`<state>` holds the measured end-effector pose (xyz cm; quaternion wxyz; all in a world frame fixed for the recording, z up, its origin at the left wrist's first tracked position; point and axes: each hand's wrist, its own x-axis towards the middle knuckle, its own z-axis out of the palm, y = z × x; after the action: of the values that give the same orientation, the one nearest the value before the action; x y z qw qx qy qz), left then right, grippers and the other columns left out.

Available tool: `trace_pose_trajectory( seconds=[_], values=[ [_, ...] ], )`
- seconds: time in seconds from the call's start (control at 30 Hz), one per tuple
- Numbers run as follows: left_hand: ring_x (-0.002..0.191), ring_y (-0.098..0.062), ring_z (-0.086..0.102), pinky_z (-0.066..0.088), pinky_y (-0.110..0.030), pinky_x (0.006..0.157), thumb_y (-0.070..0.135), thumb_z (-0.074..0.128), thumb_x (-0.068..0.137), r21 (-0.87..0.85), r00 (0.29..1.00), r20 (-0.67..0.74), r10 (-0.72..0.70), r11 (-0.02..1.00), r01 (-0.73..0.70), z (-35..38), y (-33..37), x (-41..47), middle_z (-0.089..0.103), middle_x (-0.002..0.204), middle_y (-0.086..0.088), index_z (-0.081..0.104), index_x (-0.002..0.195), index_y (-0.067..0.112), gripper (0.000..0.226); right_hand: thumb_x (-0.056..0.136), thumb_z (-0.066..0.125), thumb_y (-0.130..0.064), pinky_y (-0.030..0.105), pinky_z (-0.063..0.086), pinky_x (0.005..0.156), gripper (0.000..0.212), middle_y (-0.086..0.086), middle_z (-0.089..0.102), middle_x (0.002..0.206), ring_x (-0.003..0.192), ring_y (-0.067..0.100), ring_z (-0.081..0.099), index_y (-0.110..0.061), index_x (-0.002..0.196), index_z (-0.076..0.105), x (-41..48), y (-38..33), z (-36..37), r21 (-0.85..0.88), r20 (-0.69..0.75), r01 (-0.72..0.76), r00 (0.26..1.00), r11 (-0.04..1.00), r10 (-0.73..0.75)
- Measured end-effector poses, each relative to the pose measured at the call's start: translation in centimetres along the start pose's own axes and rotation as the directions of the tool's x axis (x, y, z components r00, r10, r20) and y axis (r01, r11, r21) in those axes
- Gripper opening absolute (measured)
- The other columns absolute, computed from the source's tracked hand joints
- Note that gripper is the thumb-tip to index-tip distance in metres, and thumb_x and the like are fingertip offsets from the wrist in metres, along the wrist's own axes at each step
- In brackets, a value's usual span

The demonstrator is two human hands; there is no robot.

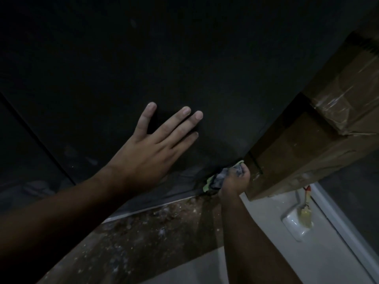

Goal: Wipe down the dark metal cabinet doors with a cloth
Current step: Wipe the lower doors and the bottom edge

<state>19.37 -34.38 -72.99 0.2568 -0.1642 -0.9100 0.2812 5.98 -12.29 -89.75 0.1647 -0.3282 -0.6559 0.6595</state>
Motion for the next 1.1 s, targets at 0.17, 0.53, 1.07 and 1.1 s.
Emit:
trace_pose_trajectory(
  seconds=[0.17,0.53,1.07,1.1],
  values=[
    [0.153,-0.03,-0.003,-0.018,-0.063,0.114,0.039,0.047,0.089,-0.009,1.0,-0.005,0.014,1.0,-0.014,0.1,-0.1,-0.2,-0.003,0.166,-0.015,0.025,0.156,0.016,0.074,0.1,0.054,-0.013,0.036,0.039,0.104,0.045,0.012,0.046,0.145,0.13,0.033,0.046,-0.02,0.142,0.042,-2.4,3.6,0.2,-0.264,0.163,-0.064,0.98,0.962,0.11],
    [0.153,-0.028,0.0,-0.013,-0.059,0.118,0.033,0.036,0.091,-0.006,0.998,0.018,0.063,0.998,-0.063,0.2,-0.7,-1.7,-0.003,0.166,-0.013,0.023,0.156,0.013,0.069,0.093,0.058,0.003,0.0,0.042,0.075,0.039,-0.004,0.055,0.123,0.098,-0.013,0.054,-0.014,0.128,0.057,-10.0,-0.8,1.8,0.192,0.016,0.163,0.985,0.968,-0.169],
    [0.15,-0.024,0.018,-0.002,-0.061,0.118,0.024,0.038,0.087,-0.04,0.989,0.144,-0.03,0.999,0.036,-1.8,-3.9,-10.1,0.014,0.165,-0.008,0.031,0.153,0.009,0.068,0.098,0.059,-0.014,0.036,0.05,0.096,0.039,-0.002,0.053,0.133,0.12,0.019,0.053,-0.037,0.128,0.057,-16.1,0.5,0.5,0.121,0.321,-0.259,0.924,0.958,0.209],
    [0.149,-0.024,0.02,-0.002,-0.062,0.118,0.024,0.04,0.086,-0.042,0.988,0.148,-0.041,0.998,0.048,-2.3,-4.4,-10.6,0.015,0.165,-0.009,0.032,0.153,0.01,0.07,0.098,0.058,-0.013,0.038,0.049,0.099,0.039,-0.001,0.053,0.135,0.121,0.02,0.053,-0.036,0.129,0.057,-16.0,0.1,0.7,0.15,0.292,-0.276,0.93,0.949,0.224]
  ],
)
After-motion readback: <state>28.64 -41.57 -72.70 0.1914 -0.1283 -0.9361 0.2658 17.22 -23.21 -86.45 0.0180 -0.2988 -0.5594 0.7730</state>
